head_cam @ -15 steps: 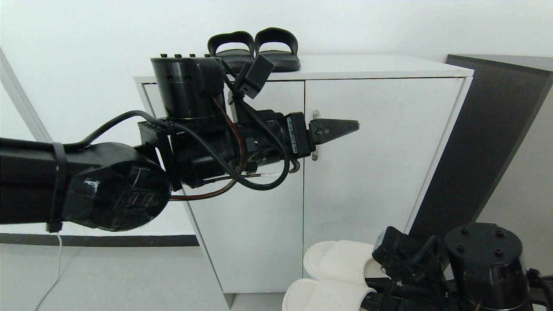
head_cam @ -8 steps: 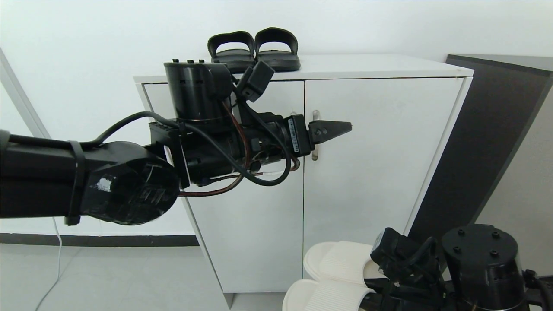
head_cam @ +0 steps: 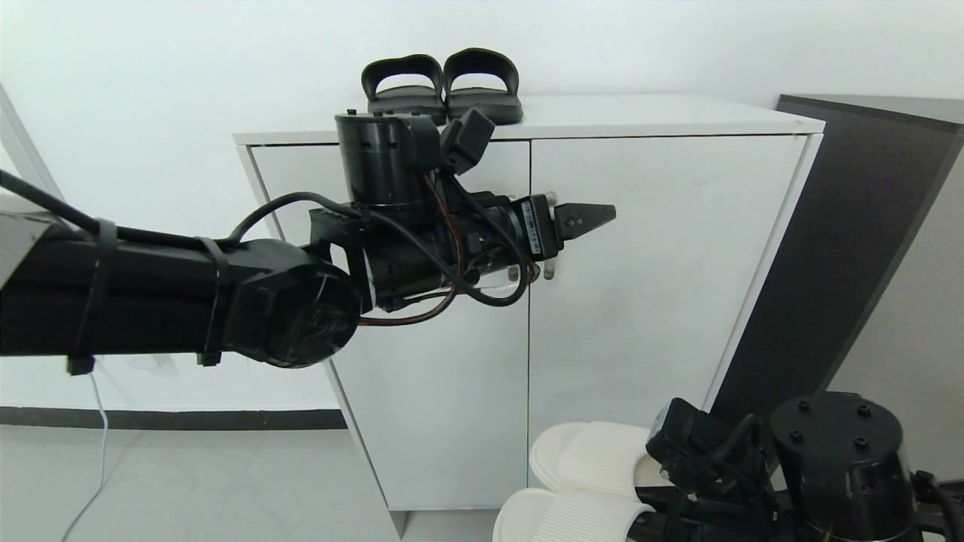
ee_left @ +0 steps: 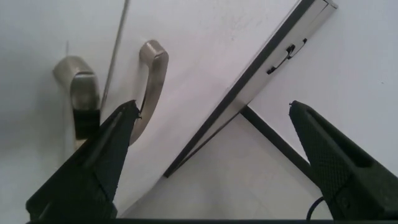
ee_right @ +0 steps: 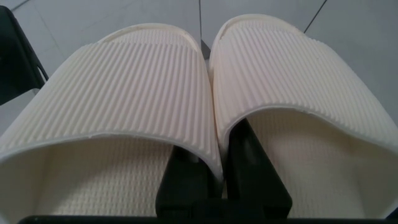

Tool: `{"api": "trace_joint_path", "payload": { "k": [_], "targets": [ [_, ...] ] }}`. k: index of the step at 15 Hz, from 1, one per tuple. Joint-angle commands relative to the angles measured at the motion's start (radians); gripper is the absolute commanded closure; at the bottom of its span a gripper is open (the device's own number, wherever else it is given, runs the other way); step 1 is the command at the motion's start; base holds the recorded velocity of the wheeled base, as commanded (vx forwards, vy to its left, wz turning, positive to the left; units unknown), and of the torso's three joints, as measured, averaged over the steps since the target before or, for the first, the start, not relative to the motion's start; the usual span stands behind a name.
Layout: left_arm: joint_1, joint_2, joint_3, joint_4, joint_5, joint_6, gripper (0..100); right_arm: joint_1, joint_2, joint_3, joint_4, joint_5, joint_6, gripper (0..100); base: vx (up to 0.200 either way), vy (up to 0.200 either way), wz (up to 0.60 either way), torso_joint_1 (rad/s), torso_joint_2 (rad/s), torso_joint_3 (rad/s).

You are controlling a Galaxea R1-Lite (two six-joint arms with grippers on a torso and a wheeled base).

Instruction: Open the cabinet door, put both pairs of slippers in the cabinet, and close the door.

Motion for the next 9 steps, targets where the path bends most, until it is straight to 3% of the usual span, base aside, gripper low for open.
{"api": "trace_joint_path", "payload": {
  "k": [1,3,4,9],
  "targets": [
    [0.002,0.025,-0.022,0.01,0.004,0.0,0,0.002,0.001,0.0,0.0,0.001,0.0,100,0.0,0.0,0.0,0.0,0.0,0.0],
    [0.0,0.034,-0.043,0.025,0.004,0.0,0,0.002,0.001,0.0,0.0,0.001,0.0,100,0.0,0.0,0.0,0.0,0.0,0.0],
    [0.0,0.036,-0.043,0.025,0.004,0.0,100,0.002,0.001,0.002,0.0,0.002,0.0,100,0.0,0.0,0.0,0.0,0.0,0.0],
    [0.0,-0.004,0.005,0.025,0.006,0.0,100,0.003,-0.008,0.01,0.0,0.01,0.0,100,0.0,0.0,0.0,0.0,0.0,0.0]
  ]
}}
